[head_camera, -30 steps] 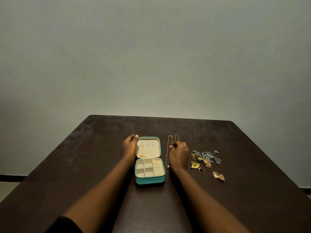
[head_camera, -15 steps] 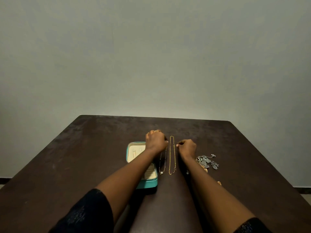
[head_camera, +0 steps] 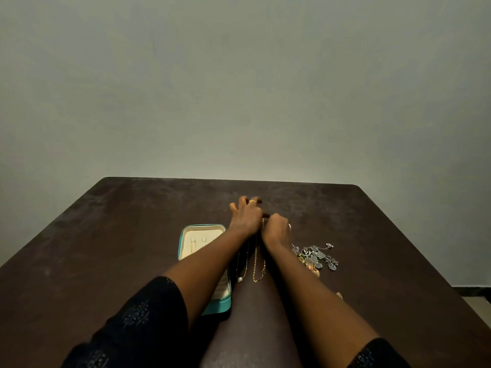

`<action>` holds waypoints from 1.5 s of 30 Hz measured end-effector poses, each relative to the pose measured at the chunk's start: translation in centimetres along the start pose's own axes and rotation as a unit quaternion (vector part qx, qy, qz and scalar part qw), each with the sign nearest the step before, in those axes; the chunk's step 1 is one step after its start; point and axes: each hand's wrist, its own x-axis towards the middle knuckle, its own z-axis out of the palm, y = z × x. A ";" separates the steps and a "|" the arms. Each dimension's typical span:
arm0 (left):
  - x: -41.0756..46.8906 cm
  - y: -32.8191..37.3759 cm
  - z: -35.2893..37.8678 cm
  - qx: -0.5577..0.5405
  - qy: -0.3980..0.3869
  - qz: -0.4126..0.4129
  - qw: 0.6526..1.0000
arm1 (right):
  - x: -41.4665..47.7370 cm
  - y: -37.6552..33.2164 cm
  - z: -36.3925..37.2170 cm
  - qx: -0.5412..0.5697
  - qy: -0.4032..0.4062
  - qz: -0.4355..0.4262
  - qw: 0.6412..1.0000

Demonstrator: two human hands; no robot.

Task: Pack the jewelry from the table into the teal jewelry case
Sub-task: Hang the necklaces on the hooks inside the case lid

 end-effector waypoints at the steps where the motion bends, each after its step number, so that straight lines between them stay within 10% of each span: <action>1: 0.3 -0.1 0.0 0.020 -0.017 0.023 0.999 | 0.0 0.1 0.1 -0.004 0.003 -0.003 1.000; 10: 1.2 -0.7 0.1 0.044 0.014 0.058 0.997 | 0.3 0.5 0.3 -0.069 -0.039 -0.055 0.995; 20: -0.1 -0.4 -2.6 -0.081 -0.014 0.029 0.996 | 1.4 0.4 -2.9 0.301 -0.100 0.039 0.948; 28: -3.1 -0.9 -7.1 -0.183 -0.003 0.028 0.983 | -2.1 -1.8 -7.7 0.377 -0.197 0.011 0.905; 39: -8.2 -1.4 -11.6 -0.511 -0.070 -0.005 0.856 | -5.8 -4.2 -12.9 0.123 -0.018 -0.228 0.966; 45: -10.1 -1.9 -14.0 -0.633 -0.097 -0.041 0.767 | -6.9 -4.5 -14.8 0.199 0.002 -0.188 0.962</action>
